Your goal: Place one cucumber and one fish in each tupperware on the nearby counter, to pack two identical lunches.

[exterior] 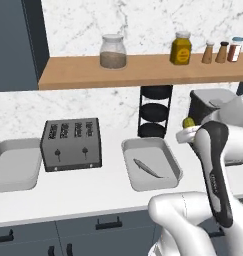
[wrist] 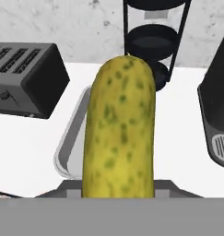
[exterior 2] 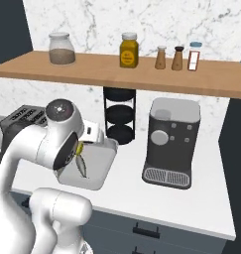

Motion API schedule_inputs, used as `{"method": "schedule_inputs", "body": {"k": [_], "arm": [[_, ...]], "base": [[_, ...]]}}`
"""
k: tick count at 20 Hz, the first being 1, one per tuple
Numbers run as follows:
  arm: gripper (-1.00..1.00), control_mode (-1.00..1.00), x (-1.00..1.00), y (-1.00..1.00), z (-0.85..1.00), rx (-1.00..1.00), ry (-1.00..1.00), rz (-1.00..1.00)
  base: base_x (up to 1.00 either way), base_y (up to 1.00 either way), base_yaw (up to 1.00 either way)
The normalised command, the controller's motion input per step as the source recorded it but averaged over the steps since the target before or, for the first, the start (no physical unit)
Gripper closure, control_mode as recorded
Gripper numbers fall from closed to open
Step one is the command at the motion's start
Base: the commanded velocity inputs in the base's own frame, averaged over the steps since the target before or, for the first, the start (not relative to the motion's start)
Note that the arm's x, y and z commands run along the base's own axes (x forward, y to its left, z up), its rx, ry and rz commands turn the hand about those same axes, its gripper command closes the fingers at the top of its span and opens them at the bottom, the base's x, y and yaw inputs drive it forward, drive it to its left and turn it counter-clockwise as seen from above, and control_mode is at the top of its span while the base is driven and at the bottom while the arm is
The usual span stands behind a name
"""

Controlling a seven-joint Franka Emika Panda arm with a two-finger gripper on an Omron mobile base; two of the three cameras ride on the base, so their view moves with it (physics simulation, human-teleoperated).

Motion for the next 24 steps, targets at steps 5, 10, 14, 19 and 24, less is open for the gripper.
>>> {"method": "schedule_inputs", "body": {"k": [5, 10, 14, 19, 24], "arm": [[1.0, -1.0, 1.0, -0.24, -1.0, -0.01, 0.64, -0.04], [1.0, -1.0, 0.94, 0.31, -0.65, 0.0, 0.14, 0.0], [1.0, -1.0, 0.61, 0.27, -0.33, 0.0, 0.05, 0.0], [1.0, -1.0, 0.25, 0.07, -0.49, 0.0, 0.09, 0.0], [1.0, -1.0, 0.24, 0.06, -0.71, -0.02, 0.08, 0.0]], "base": [[0.0, 0.0, 0.0], [0.0, 0.0, 0.0], [0.0, 0.0, 0.0], [0.0, 0.0, 0.0], [0.0, 0.0, 0.0]]}}
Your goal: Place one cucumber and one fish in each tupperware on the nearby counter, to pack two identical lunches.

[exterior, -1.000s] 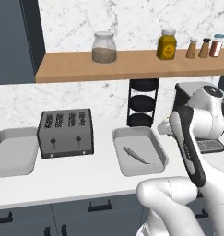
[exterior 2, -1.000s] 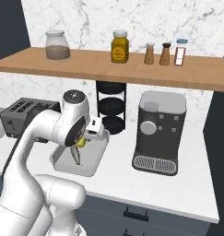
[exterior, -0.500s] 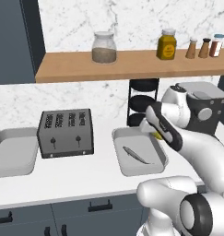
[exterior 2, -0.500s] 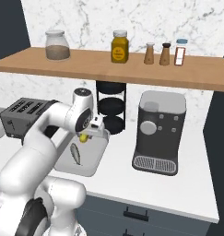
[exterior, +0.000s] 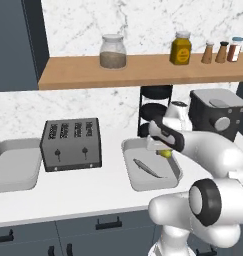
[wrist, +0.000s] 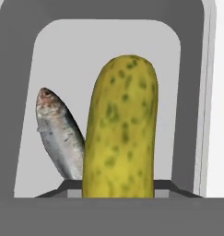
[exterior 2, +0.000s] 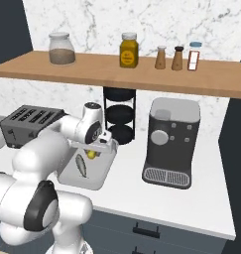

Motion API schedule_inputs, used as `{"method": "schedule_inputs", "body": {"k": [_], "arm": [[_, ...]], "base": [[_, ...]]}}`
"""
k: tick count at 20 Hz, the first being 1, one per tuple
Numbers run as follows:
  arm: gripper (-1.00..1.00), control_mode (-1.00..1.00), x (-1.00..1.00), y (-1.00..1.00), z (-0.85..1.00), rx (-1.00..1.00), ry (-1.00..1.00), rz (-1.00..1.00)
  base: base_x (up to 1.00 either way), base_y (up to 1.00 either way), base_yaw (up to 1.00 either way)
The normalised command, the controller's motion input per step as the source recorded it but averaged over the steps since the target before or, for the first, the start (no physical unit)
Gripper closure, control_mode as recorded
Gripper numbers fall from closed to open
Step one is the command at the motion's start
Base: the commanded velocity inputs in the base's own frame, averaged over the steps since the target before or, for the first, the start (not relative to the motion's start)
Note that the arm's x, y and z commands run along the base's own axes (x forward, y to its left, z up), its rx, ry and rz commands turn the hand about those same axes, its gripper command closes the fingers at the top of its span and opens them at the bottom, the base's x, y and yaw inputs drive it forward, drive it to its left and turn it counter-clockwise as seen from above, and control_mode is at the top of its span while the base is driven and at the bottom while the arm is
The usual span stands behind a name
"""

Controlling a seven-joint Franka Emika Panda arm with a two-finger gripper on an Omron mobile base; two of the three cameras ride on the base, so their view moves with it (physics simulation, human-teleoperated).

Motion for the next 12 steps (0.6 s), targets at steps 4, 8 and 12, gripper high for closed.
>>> {"method": "schedule_inputs", "body": {"k": [4, 8, 12], "arm": [[1.0, -1.0, 0.45, 0.1, -0.67, -0.01, 0.01, 0.0], [-1.0, -1.0, 0.47, 0.07, -0.49, -0.01, 0.0, 0.0], [-1.0, -1.0, 0.1, 0.0, -0.06, 0.0, -0.01, 0.0]], "base": [[0.0, 0.0, 0.0], [0.0, 0.0, 0.0], [0.0, 0.0, 0.0]]}}
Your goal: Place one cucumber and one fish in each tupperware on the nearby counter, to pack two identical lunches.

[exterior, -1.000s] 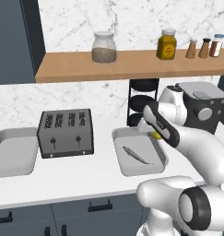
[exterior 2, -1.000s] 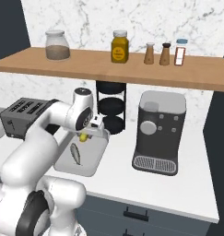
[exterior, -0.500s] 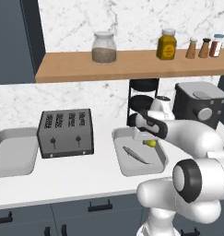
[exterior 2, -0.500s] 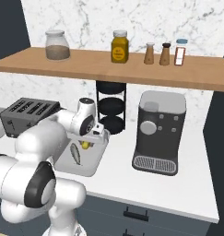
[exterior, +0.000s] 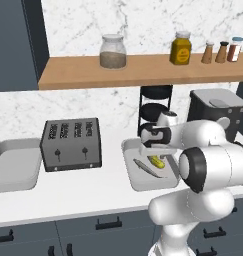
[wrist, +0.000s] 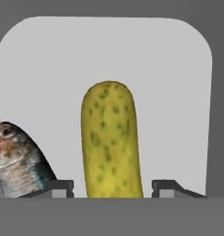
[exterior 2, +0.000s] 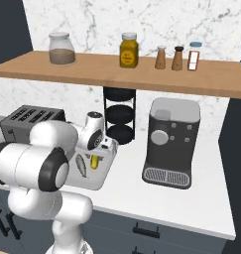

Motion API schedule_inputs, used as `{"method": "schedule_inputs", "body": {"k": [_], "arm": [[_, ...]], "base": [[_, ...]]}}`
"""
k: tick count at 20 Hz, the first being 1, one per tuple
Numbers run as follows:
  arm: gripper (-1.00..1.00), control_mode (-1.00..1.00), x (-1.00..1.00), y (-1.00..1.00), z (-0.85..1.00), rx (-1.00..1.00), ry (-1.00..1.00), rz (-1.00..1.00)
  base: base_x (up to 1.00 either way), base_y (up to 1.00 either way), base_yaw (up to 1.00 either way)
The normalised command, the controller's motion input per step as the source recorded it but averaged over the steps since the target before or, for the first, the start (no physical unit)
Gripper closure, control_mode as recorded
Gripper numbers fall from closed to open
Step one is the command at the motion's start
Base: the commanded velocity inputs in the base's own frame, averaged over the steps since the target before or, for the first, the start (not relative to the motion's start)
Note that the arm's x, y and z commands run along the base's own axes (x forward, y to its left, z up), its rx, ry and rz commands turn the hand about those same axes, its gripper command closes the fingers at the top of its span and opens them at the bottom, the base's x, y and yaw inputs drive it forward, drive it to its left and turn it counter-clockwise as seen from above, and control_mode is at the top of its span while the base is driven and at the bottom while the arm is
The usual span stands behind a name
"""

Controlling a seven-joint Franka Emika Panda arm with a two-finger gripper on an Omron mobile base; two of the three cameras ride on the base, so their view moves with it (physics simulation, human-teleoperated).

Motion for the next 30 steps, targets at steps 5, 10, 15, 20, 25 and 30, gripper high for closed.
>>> {"method": "schedule_inputs", "body": {"k": [5, 10, 15, 20, 25, 30], "arm": [[-1.0, -1.0, 0.0, 0.02, 0.19, 0.0, 0.0, -0.03], [-1.0, -1.0, -0.78, 0.0, 0.77, 0.0, 0.0, -0.08], [-1.0, -1.0, -1.0, 0.0, 0.94, 0.0, -0.09, -0.06], [-1.0, -1.0, -1.0, 0.0, 0.89, 0.0, -0.07, -0.03], [-1.0, 1.0, 0.0, 0.0, 0.0, 0.0, 0.0, 0.0], [-1.0, 1.0, 0.0, 0.0, 0.0, 0.0, 0.0, 0.0]], "base": [[0.0, 0.0, 0.0], [0.0, 0.0, 0.0], [0.0, 0.0, 0.0], [0.0, 0.0, 0.0], [-1.0, -0.04, -0.03], [-1.0, -0.48, -0.09]]}}
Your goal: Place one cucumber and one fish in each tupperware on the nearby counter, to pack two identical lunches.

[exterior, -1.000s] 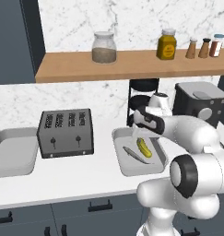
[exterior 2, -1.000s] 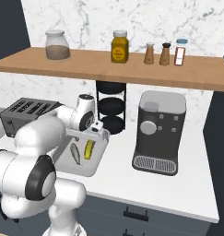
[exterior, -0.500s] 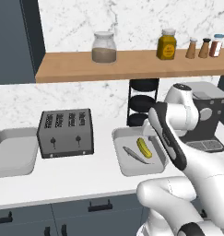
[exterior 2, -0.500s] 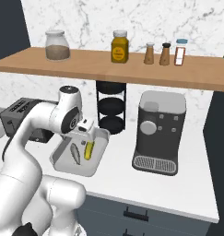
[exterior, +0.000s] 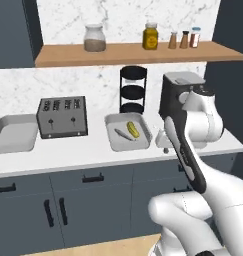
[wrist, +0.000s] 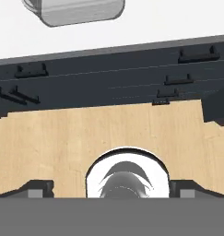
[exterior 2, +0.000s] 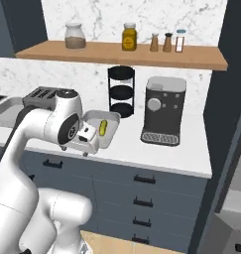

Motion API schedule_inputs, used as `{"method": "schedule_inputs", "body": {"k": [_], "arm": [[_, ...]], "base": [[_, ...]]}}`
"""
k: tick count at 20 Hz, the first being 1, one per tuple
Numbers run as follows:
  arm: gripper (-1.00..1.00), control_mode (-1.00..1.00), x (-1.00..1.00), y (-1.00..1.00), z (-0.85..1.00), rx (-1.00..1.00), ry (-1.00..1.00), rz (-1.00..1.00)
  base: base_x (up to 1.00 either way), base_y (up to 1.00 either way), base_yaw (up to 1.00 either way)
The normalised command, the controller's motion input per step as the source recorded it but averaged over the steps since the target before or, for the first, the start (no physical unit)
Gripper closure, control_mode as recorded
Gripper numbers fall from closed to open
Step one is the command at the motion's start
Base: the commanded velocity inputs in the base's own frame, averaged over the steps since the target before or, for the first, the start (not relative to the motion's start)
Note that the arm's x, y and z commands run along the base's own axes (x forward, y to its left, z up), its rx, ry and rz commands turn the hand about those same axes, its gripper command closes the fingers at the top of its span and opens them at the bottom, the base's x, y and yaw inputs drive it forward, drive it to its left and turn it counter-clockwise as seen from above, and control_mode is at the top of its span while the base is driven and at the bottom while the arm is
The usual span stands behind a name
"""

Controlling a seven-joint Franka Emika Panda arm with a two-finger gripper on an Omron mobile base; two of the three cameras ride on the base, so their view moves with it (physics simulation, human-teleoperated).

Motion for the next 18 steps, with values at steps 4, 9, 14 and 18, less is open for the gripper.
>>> {"method": "schedule_inputs", "body": {"k": [4, 9, 14, 18], "arm": [[-1.0, 1.0, 0.0, 0.0, 0.0, 0.0, 0.0, 0.0], [-1.0, 1.0, 0.0, 0.0, 0.0, 0.0, 0.0, 0.0], [-1.0, 1.0, 0.0, 0.0, 0.0, 0.0, 0.0, 0.0], [-1.0, 1.0, 0.0, 0.0, 0.0, 0.0, 0.0, 0.0]], "base": [[-1.0, -1.0, -0.18], [-0.66, -1.0, -0.23], [-0.12, -1.0, -0.19], [0.23, -1.0, -0.14]]}}
